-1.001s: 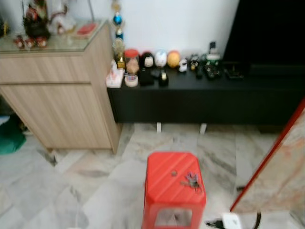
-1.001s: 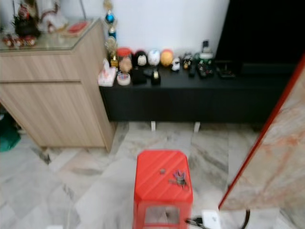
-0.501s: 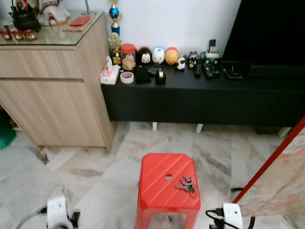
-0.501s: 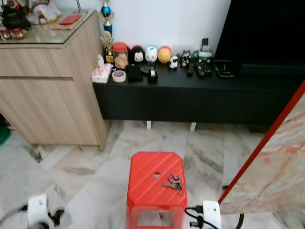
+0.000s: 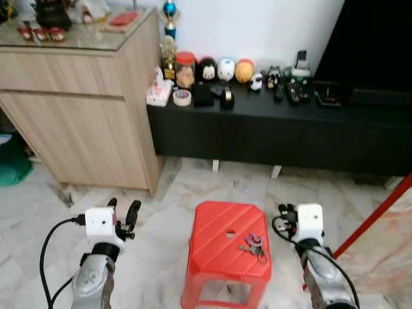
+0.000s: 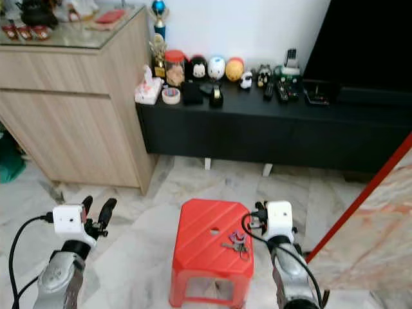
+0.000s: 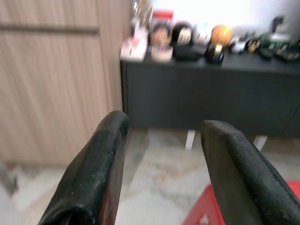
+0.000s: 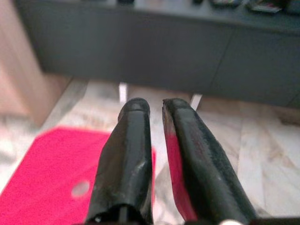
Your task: Hang keys on a hook
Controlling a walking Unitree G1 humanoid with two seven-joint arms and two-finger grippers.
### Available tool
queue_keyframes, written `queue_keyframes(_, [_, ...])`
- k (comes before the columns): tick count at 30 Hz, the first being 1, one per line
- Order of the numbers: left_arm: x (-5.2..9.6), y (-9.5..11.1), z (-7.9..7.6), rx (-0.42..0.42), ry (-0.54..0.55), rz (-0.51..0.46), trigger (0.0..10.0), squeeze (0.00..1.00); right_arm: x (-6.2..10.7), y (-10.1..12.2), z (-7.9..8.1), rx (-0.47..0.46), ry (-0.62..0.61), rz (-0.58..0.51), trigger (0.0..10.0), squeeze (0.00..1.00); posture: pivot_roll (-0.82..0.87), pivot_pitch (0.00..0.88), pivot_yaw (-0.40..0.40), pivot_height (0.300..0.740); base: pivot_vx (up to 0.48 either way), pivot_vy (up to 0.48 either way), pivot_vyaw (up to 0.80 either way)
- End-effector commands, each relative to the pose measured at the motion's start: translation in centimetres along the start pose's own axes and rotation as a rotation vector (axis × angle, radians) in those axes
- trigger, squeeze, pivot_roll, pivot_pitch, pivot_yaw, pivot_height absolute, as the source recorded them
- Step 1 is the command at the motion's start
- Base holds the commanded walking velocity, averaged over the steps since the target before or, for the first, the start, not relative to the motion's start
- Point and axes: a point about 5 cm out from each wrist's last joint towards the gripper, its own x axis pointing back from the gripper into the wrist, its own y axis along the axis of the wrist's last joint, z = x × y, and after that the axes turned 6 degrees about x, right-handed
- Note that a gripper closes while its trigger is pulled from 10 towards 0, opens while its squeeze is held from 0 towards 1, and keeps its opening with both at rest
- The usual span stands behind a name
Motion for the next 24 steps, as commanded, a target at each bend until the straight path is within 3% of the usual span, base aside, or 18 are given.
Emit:
queue_keyframes(1, [0.0, 0.5, -0.6, -0.020, -0.014, -0.011, 10.0, 0.00, 0.2, 0.8, -0.2, -0.020, -0.030, -0.046, 10.0, 0.00, 0.11, 0.000, -0.073, 0.726, 0.000, 0.000, 0.00])
queue_keyframes(7, [0.1, 1.5, -1.8, -0.021, -0.042, -0.011, 10.0, 0.00, 1.2, 0.8, 0.8, 0.034, -0.025, -0.078, 10.0, 0.00, 0.10, 0.000, -0.065, 0.726, 0.000, 0.000, 0.00])
queue_keyframes(13, [0.6, 1.0, -0.3, -0.035, -0.001, 0.024, 10.0, 0.00, 2.7, 0.4, -1.0, 0.054, -0.087, -0.048, 10.0, 0.00, 0.08, 0.000, -0.063, 0.726, 0.000, 0.000, 0.00])
queue_keyframes(19, [0.4, 1.3, 0.5, -0.039, 0.029, 0.045, 10.0, 0.00, 3.3, -0.4, -1.0, 0.069, -0.100, 0.009, 10.0, 0.00, 0.08, 0.000, -0.052, 0.721, 0.000, 0.000, 0.00])
queue_keyframes(24, [0.4, 1.2, 1.1, -0.038, 0.049, 0.055, 10.0, 0.00, 3.5, -0.7, -0.9, 0.077, -0.107, 0.045, 10.0, 0.00, 0.08, 0.000, -0.050, 0.681, 0.000, 0.000, 0.00])
